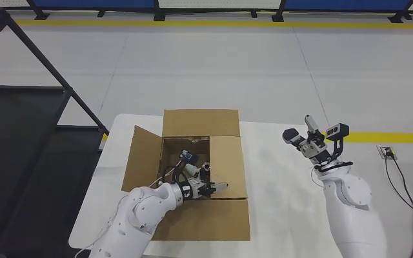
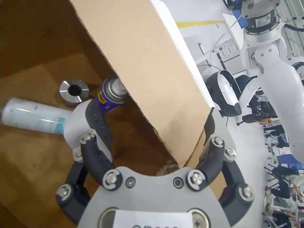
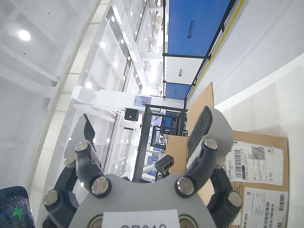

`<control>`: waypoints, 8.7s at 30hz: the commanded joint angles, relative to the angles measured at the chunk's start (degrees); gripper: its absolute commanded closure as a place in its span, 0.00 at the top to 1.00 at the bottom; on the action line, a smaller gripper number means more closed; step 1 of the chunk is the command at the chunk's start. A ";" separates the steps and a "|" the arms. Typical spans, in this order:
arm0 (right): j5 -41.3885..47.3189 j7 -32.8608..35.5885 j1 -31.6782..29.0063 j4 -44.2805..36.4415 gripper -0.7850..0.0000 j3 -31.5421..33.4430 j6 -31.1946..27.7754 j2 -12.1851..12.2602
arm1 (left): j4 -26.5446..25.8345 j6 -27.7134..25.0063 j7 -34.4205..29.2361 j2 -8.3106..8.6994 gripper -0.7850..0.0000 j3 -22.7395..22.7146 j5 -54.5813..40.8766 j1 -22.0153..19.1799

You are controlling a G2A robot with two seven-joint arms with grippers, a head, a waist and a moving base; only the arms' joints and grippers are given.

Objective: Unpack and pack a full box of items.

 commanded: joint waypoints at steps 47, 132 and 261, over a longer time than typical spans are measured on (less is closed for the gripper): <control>-6.24 9.14 -2.88 3.34 1.00 -0.41 1.43 3.58 | -5.02 8.86 15.95 -6.52 1.00 13.59 13.60 -4.33; 21.29 2.99 -6.33 3.94 1.00 -1.03 -8.13 4.72 | -5.05 8.03 16.36 -9.84 1.00 20.74 30.38 -1.84; -99.57 16.22 -9.14 -37.05 0.00 -10.89 51.62 4.20 | -31.83 -4.66 31.34 -2.84 1.00 -51.59 8.93 42.34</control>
